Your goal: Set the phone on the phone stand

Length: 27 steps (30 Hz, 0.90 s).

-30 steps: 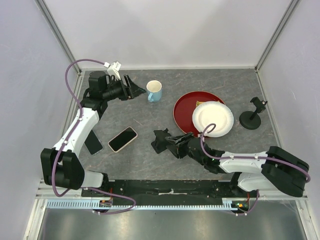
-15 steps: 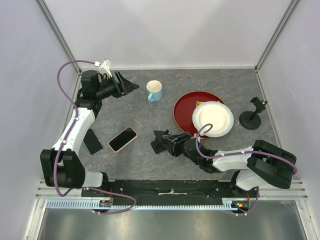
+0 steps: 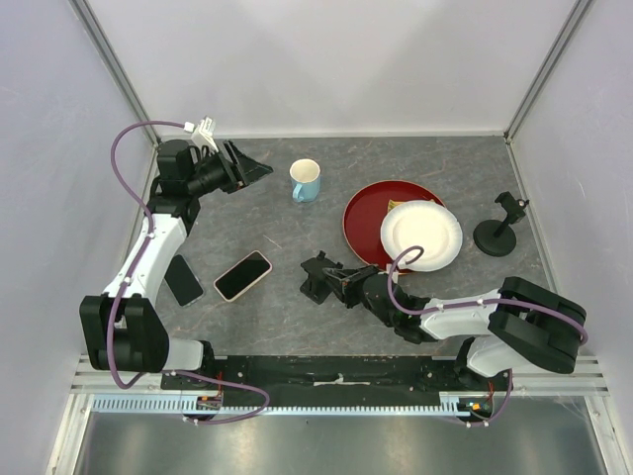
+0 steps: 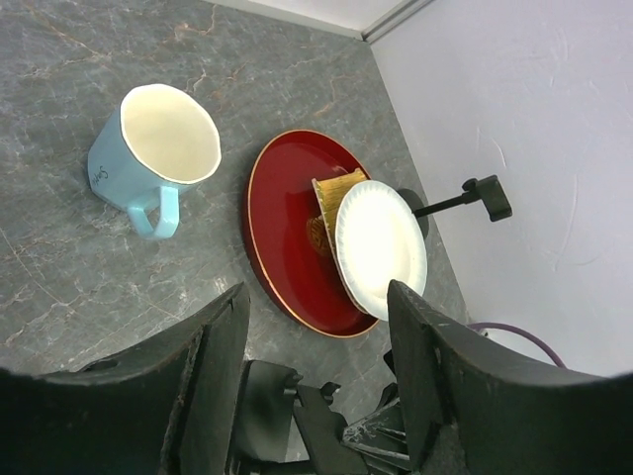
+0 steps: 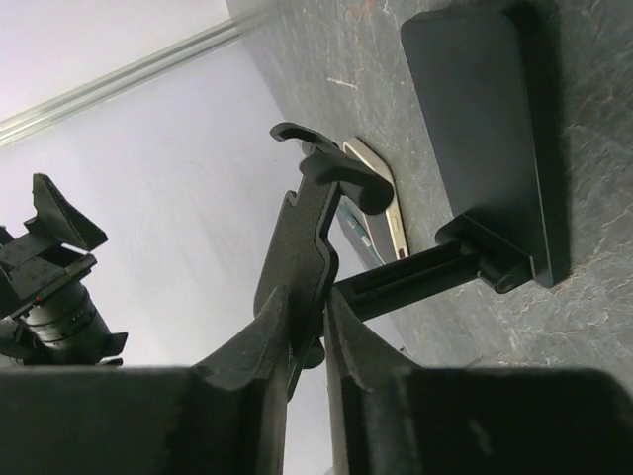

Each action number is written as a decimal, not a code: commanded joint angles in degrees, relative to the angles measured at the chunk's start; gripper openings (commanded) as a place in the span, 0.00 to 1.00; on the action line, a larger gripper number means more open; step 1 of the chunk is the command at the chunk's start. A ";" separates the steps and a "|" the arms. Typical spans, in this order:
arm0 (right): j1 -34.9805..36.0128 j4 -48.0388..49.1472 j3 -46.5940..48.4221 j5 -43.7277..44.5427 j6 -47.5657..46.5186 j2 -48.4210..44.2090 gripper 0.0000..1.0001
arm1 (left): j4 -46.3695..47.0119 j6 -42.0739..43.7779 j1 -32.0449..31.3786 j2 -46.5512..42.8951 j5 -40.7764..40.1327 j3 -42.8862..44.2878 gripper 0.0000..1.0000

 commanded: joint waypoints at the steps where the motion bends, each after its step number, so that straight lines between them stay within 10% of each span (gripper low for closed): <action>1: 0.20 3.75 -0.14 0.95 11.74 -0.26 0.20 | 2.95 -1.82 0.39 -0.94 1.57 -0.22 0.64; 6: 0.29 3.13 -1.36 -3.08 9.36 -1.49 0.01 | 3.03 -1.82 0.48 -0.85 1.65 -0.22 0.63; 19: -0.51 21.77 -9.37 -22.96 2.77 -1.83 0.00 | 4.09 -2.96 0.66 -0.58 2.88 -0.49 0.63; 27: 2.13 -2.65 -8.39 -18.14 -1.01 -19.93 0.00 | 4.35 -3.22 0.57 0.55 2.97 -0.75 0.63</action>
